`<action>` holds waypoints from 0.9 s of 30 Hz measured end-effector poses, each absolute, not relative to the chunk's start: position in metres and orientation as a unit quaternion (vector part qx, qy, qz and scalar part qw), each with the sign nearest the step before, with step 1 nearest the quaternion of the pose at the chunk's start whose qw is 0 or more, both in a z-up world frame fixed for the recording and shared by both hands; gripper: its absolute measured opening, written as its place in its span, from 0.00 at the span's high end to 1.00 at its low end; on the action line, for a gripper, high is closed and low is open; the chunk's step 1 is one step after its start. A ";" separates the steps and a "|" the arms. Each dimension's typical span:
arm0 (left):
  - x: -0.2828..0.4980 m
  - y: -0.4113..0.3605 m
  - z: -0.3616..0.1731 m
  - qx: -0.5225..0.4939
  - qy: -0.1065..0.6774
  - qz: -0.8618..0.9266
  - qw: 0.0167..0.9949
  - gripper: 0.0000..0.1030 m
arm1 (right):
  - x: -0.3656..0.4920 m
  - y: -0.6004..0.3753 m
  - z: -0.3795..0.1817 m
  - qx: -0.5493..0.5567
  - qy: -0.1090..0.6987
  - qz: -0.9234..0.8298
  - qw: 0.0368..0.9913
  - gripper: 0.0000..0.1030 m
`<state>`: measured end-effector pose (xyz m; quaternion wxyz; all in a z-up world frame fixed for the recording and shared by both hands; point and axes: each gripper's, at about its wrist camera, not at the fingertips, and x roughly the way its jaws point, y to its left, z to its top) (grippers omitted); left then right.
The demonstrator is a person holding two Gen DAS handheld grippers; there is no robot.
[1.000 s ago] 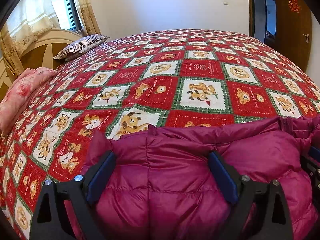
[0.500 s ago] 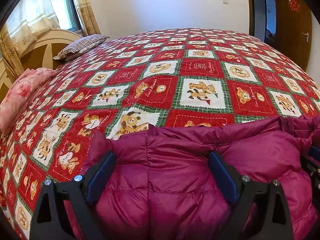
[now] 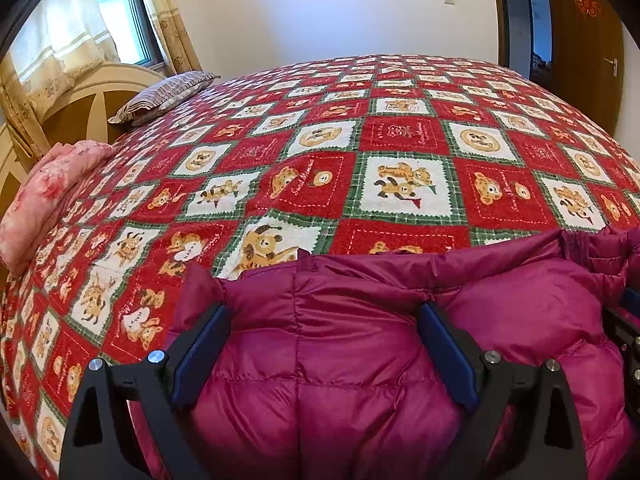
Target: Fold large clothes
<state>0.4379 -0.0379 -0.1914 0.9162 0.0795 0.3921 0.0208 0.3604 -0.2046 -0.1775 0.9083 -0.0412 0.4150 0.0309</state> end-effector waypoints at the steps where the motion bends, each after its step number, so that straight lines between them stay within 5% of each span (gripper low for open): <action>1: 0.437 -0.037 -0.188 0.081 0.394 0.019 0.915 0.07 | 0.361 -0.203 -0.176 -0.051 0.418 0.030 0.907 0.61; 8: 0.389 -0.036 -0.131 0.052 0.359 -0.035 0.931 0.07 | 0.351 -0.216 -0.136 0.019 0.402 0.012 0.915 0.58; 10: 0.383 -0.041 -0.127 0.056 0.349 -0.037 0.935 0.07 | 0.350 -0.212 -0.128 0.034 0.394 0.011 0.918 0.50; 13: 0.384 -0.049 -0.139 0.068 0.351 -0.033 0.933 0.07 | 0.353 -0.197 -0.133 0.035 0.398 0.021 0.916 0.42; 27: 0.402 -0.048 -0.191 0.068 0.394 -0.013 0.917 0.07 | 0.366 -0.171 -0.176 -0.030 0.440 0.002 0.897 0.37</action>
